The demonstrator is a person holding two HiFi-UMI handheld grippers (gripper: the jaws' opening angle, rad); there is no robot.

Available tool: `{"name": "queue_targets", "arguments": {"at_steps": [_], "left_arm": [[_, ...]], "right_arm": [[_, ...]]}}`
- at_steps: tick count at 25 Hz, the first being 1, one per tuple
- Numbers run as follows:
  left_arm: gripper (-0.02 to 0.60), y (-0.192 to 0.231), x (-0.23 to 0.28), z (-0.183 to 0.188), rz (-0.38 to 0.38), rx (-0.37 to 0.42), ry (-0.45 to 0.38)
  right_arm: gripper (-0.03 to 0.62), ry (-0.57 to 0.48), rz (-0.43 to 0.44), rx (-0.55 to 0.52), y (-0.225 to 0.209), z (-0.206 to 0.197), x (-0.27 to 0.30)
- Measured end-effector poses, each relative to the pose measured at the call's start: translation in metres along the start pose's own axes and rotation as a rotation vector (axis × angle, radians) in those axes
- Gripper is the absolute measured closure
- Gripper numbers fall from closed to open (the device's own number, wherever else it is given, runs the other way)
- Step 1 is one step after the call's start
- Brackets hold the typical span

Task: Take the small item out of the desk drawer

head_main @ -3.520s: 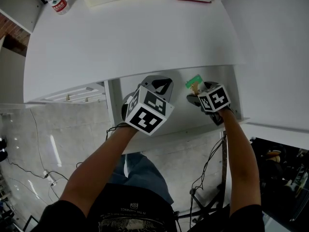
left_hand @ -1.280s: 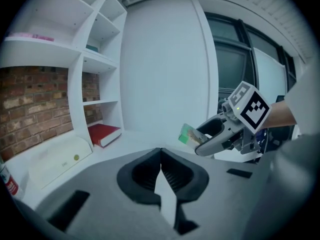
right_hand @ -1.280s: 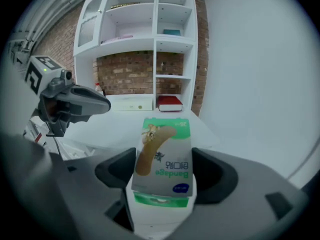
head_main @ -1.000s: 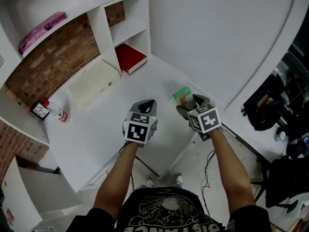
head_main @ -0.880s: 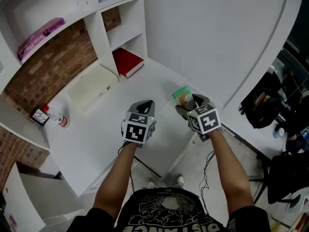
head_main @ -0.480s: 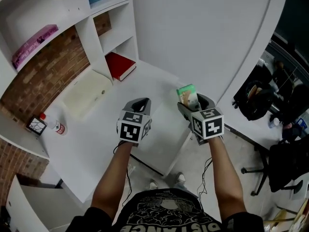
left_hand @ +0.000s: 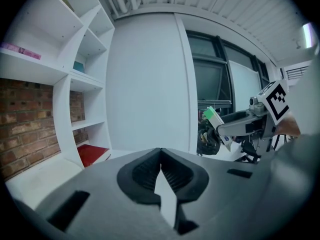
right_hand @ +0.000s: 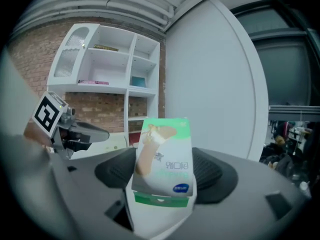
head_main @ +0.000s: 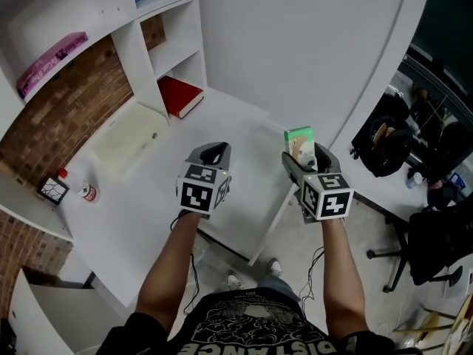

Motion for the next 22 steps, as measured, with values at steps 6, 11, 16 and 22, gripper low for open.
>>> {"name": "queue_targets", "arguments": {"at_steps": [6, 11, 16, 22], "left_arm": [[0.577, 0.006, -0.014, -0.006, 0.024, -0.013, -0.003], [0.577, 0.009, -0.017, -0.003, 0.042, -0.027, -0.025], [0.577, 0.002, -0.012, -0.006, 0.015, -0.022, -0.019], [0.577, 0.004, -0.007, -0.005, 0.011, -0.023, -0.016]], "right_arm": [[0.243, -0.024, -0.052, 0.018, -0.002, 0.002, -0.012], [0.243, -0.031, -0.064, -0.015, 0.001, 0.003, -0.016], [0.243, -0.025, -0.065, -0.030, 0.003, 0.000, -0.017], [0.243, -0.017, -0.063, -0.032, 0.002, -0.002, -0.013]]}}
Point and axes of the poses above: the fingertips, and each gripper's own axes: x forward along the fingers, y to its left, z out of its top, the point moved 2 cm from there along -x, backward along the fingers, and after that the axes turned 12 degrees about -y, right-handed, at the moved point
